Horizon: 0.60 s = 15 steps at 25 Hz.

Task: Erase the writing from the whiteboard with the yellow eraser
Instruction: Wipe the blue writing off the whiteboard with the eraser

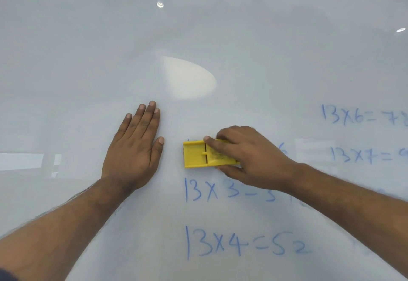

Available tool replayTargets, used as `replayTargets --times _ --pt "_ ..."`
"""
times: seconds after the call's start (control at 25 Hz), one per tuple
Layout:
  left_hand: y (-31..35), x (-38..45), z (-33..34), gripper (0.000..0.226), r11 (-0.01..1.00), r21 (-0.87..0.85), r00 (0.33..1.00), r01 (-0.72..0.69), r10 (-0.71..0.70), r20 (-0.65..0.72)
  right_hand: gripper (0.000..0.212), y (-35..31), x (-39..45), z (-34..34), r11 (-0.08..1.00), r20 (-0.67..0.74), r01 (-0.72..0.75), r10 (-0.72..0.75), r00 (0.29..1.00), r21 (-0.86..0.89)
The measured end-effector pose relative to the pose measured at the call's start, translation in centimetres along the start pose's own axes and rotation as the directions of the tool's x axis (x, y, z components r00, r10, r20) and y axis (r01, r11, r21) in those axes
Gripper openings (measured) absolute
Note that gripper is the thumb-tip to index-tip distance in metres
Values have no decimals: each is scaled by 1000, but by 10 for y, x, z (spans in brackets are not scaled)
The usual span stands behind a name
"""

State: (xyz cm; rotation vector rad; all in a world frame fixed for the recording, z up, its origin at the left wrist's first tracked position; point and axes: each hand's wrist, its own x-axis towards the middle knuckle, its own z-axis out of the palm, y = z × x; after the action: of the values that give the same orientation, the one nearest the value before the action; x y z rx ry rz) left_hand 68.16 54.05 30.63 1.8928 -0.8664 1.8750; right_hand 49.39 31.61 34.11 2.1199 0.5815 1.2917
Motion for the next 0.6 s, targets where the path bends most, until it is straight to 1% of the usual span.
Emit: replayTargets --times 0.08,0.2,0.24,0.32,0.4,0.52,0.6 --pt "0 -1 0 62 1000 3 1000 -2 2 -3 58 13 0 -7 999 -20 -32 31 999 -25" --pt "1 -4 1 62 999 22 999 -41 41 0 60 26 14 -13 985 -86 -173 171 981 -8" --pt "1 -5 1 62 998 26 998 -57 57 3 61 25 18 -12 981 -99 -194 194 976 7" --pt "0 -7 1 62 997 23 998 -70 70 5 62 11 19 -4 986 -103 -165 167 981 27" --pt "0 -8 0 62 997 22 998 -68 68 9 60 -5 10 6 996 -82 -82 84 993 36" --pt "-1 -9 0 62 998 18 998 -64 64 15 59 -5 -4 5 1000 -22 7 -8 1000 -8" --pt "-2 -10 0 62 998 16 998 -60 60 18 59 11 -5 -4 999 -24 -14 13 1000 -48"
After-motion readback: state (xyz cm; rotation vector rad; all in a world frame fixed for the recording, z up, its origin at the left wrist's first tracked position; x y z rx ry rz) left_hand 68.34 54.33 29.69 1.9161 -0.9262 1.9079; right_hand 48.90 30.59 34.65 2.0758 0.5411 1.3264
